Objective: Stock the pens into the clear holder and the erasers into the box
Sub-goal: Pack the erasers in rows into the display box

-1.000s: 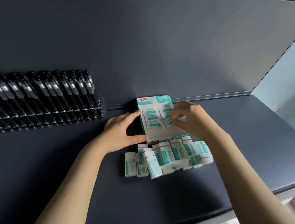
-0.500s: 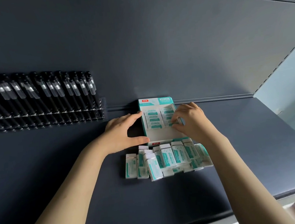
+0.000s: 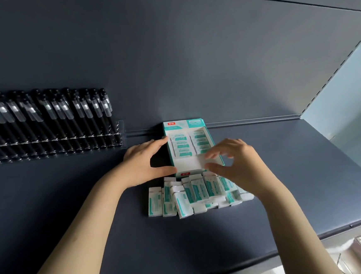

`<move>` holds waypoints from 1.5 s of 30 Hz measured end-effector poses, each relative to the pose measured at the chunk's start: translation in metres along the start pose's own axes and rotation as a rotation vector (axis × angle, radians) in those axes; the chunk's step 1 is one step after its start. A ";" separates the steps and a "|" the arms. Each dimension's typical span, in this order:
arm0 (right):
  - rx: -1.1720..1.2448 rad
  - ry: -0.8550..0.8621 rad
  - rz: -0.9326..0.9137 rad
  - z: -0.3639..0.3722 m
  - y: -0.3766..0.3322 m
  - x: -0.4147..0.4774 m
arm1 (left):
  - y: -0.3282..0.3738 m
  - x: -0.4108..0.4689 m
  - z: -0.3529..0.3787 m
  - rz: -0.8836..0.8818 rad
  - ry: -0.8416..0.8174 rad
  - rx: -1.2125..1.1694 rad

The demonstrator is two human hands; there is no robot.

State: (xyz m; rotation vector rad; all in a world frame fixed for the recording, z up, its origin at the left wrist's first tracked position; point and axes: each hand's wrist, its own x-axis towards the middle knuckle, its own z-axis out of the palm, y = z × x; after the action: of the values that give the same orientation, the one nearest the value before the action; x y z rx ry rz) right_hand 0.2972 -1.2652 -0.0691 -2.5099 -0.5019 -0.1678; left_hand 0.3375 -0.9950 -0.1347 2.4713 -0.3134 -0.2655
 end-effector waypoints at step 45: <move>0.118 -0.194 0.130 0.028 -0.007 0.042 | 0.029 -0.017 -0.011 -0.037 -0.014 0.007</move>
State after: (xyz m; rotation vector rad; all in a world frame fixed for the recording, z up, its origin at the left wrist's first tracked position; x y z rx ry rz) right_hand 0.3331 -1.2308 -0.0794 -2.4445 -0.4101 0.1526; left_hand 0.3192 -1.0065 -0.1059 2.4854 -0.2749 -0.2983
